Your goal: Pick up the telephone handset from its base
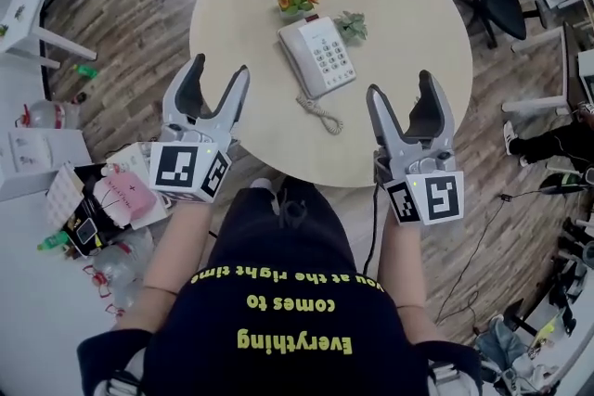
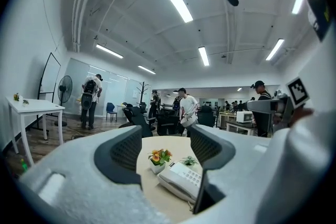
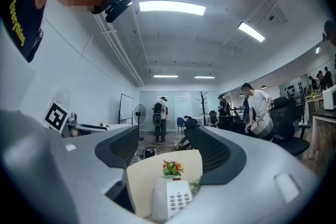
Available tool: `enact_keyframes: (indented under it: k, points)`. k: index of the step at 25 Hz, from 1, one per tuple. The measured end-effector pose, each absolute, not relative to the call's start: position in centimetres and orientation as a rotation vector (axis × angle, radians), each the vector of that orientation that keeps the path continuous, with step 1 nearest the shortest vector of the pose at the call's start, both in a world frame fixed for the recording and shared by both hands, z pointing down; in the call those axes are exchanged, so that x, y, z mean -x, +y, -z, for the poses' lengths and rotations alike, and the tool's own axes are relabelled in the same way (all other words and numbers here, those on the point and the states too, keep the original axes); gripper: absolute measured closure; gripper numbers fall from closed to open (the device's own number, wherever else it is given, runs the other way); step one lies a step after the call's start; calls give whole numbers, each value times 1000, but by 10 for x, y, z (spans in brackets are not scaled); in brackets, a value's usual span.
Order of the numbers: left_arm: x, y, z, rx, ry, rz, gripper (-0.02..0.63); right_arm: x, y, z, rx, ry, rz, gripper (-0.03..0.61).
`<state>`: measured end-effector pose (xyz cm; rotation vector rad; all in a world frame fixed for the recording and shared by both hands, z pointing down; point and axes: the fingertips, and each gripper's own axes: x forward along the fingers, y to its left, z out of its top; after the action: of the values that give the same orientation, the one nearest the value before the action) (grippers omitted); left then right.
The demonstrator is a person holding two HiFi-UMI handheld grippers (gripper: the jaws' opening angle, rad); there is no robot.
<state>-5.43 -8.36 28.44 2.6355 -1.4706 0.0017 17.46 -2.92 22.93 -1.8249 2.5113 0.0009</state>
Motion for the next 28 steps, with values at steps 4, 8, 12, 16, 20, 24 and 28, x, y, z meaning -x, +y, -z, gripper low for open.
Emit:
enact_keyframes:
  k: [4, 8, 12, 16, 20, 24, 28]
  points:
    - [31, -104, -277, -2618, -1524, 14, 324, -197, -58, -227, 1760, 2539, -2, 229]
    - [26, -120, -281, -2572, -1580, 10, 324, -207, -81, -234, 1718, 2575, 34, 229]
    - [27, -136, -289, -2545, -1587, -18, 324, -210, -98, -242, 1717, 2581, 71, 229]
    - [26, -155, -295, -2557, -1558, -28, 324, -205, -114, -248, 1741, 2576, 86, 230]
    - [29, -176, -303, -2575, -1494, -35, 324, -193, -125, -260, 1784, 2566, 126, 230]
    - [33, -194, -313, -2594, -1439, -49, 324, -180, -138, -277, 1822, 2567, 181, 230]
    - [37, -207, -325, -2598, -1389, -74, 324, -170, -150, -291, 1853, 2577, 213, 230]
